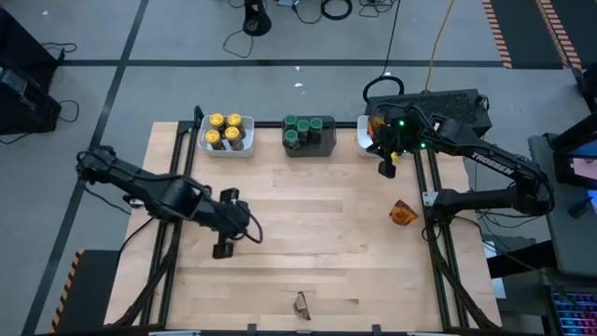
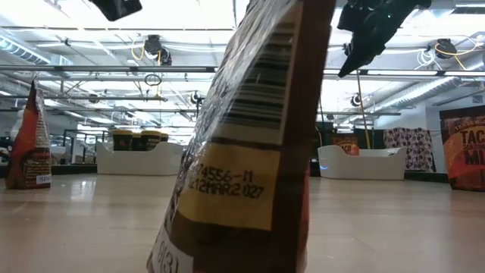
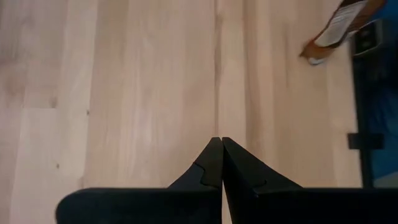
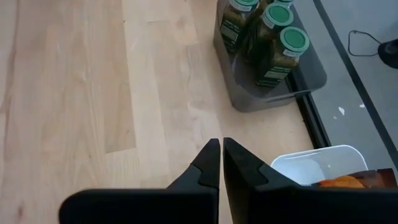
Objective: Sort spices by type
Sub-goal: Put the top left orange seasoning pack into the right white bin
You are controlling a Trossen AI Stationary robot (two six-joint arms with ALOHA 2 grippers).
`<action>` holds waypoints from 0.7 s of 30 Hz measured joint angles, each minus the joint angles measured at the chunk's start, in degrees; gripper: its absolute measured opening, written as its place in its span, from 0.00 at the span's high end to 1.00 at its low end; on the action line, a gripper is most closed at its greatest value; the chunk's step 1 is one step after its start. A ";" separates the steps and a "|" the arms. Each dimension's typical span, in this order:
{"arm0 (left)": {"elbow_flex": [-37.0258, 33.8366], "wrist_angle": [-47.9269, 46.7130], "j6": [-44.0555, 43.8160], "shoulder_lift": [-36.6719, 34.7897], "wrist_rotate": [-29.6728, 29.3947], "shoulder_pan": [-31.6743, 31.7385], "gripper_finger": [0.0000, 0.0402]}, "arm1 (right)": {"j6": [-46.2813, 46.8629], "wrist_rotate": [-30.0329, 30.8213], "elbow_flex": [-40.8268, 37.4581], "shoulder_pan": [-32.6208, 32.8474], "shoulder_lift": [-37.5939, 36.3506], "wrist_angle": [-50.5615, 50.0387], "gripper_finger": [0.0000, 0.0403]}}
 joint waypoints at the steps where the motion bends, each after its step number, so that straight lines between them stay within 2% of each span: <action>1: 0.00 0.08 0.00 1.00 0.00 0.00 0.98 | -0.12 0.00 0.00 0.00 0.00 0.04 1.00; 9: -0.02 -3.14 -4.89 6.74 0.06 0.84 0.95 | -0.59 0.00 0.00 0.00 0.00 0.31 1.00; 15: -0.02 -7.82 -4.87 7.27 -2.10 1.29 0.78 | -0.78 -0.01 0.00 0.00 0.00 0.04 1.00; 21: -0.02 -14.20 -1.96 7.27 -0.31 0.42 0.58 | -0.78 -0.02 0.00 0.00 0.00 -0.23 1.00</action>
